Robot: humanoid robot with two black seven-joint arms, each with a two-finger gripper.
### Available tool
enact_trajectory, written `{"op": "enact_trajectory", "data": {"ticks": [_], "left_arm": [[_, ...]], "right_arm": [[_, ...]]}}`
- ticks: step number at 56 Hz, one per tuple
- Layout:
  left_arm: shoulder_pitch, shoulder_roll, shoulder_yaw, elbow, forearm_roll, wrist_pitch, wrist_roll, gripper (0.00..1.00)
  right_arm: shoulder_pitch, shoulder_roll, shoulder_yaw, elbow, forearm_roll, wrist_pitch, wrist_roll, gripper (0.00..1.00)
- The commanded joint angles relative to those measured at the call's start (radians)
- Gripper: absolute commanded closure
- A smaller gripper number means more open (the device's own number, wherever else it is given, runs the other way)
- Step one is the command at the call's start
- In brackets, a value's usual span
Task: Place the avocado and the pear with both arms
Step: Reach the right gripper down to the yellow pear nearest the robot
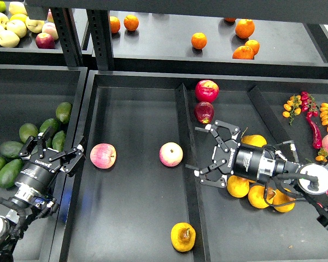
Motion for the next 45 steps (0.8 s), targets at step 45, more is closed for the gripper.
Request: {"op": "enact_trajectory", "data": {"ticks": [45], "left_arm": [[0.001, 0.000, -0.009, 0.001, 0.000, 0.000, 0.000, 0.01]], "right_arm": [[0.024, -0.002, -0.340, -0.033, -0.294, -0.004, 0.000, 0.05]]}}
